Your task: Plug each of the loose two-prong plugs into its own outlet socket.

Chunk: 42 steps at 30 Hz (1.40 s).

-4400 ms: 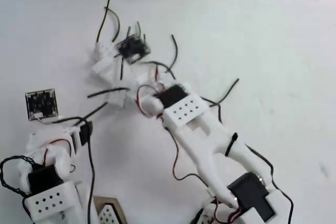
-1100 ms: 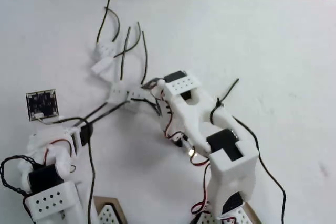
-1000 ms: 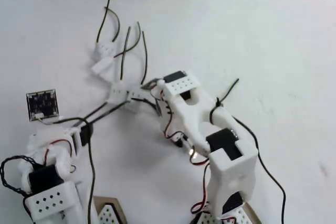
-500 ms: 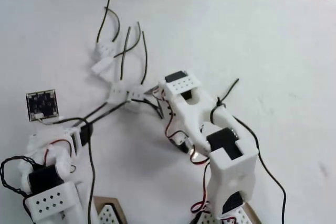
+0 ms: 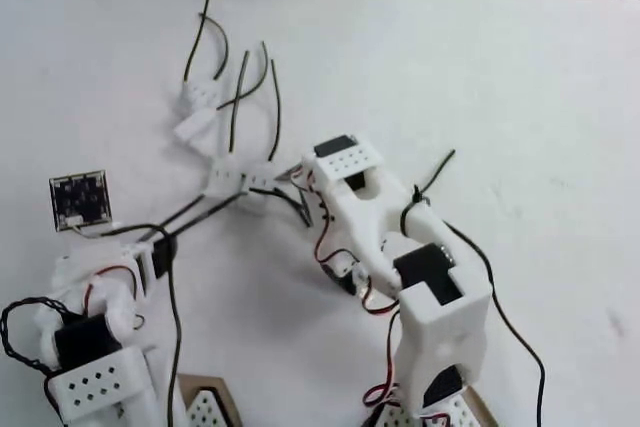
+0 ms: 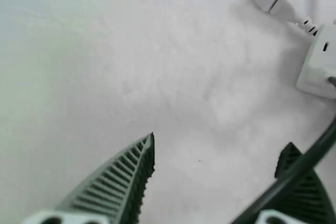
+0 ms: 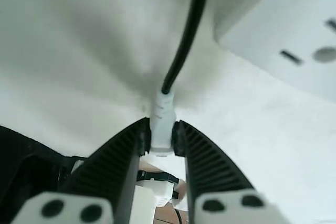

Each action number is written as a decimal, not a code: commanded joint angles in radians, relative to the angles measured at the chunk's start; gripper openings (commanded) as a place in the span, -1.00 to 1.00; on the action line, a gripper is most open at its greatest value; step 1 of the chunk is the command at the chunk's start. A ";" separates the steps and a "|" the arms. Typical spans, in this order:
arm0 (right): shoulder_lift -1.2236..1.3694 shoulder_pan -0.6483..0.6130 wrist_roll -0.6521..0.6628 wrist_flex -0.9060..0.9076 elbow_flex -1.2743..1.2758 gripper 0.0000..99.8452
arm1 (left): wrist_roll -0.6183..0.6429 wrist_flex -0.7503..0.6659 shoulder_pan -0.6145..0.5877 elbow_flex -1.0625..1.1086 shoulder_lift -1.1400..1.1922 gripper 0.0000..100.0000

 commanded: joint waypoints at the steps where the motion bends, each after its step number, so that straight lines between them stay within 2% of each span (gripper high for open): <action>1: -0.157 -0.007 0.002 0.050 -0.014 -0.97 | 0.002 -0.020 -0.010 -0.003 -0.007 -0.28; 10: -0.501 -0.024 0.000 0.062 0.023 -0.97 | 0.002 -0.020 -0.010 -0.003 -0.007 -0.28; 13: -0.591 -0.059 -0.003 -0.018 0.124 -0.97 | 0.002 -0.020 -0.008 -0.003 -0.007 -0.28; 17: -0.648 -0.151 -0.063 -0.211 0.334 -0.97 | 0.002 -0.020 -0.007 -0.002 -0.007 -0.28; 20: -0.636 -0.183 -0.063 -0.306 0.462 -0.97 | 0.002 -0.020 -0.007 -0.002 -0.007 -0.28; 26: -0.417 -0.176 -0.063 -0.275 0.482 -0.97 | 0.002 -0.020 -0.007 -0.002 -0.007 -0.28; 32: -0.242 -0.173 -0.064 -0.271 0.399 -0.96 | 0.002 -0.020 -0.007 -0.002 -0.007 -0.28; 35: -0.236 -0.173 -0.069 -0.269 0.376 -0.93 | 0.002 -0.020 -0.007 -0.002 -0.007 -0.28; 39: -0.236 -0.173 -0.071 -0.205 0.338 -0.76 | 0.002 -0.020 -0.007 0.000 -0.007 -0.28; 42: -0.236 -0.171 -0.071 -0.166 0.293 -0.80 | 0.002 -0.020 -0.007 0.000 -0.007 -0.28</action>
